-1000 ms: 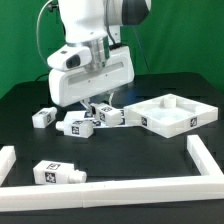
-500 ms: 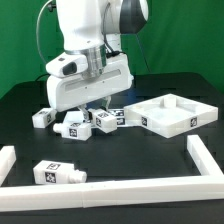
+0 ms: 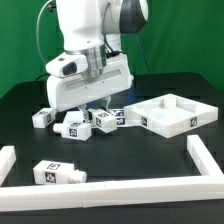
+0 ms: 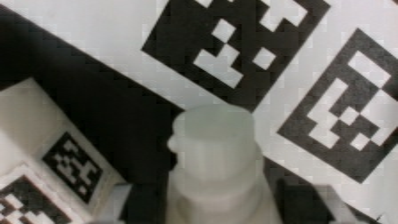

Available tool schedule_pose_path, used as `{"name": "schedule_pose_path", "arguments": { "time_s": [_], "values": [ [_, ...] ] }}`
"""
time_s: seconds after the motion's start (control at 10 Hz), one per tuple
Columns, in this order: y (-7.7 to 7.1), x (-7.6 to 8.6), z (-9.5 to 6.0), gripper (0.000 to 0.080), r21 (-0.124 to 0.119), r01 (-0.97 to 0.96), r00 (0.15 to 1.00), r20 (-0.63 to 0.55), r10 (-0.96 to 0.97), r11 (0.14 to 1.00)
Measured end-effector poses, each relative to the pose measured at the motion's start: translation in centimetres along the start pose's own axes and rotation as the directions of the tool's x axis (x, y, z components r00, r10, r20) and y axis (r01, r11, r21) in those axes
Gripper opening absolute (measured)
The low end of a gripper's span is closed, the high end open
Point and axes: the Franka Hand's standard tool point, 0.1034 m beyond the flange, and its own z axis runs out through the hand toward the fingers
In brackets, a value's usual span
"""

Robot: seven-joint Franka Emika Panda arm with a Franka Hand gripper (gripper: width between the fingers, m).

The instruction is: Assemble one leg

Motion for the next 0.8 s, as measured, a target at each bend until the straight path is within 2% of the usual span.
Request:
{"name": "schedule_pose_path", "arguments": {
  "time_s": [0.3, 0.6, 0.8],
  "values": [
    [0.2, 0.1, 0.1, 0.0294, -0.007, -0.001, 1.000, -0.006, 0.001, 1.000],
    [-0.8, 0.0, 1.7, 0.0294, -0.006, 0.009, 1.000, -0.005, -0.009, 1.000],
    [-0.8, -0.1, 2.0, 0.0293, -0.009, 0.007, 1.000, -0.007, -0.007, 1.000]
  ]
}}
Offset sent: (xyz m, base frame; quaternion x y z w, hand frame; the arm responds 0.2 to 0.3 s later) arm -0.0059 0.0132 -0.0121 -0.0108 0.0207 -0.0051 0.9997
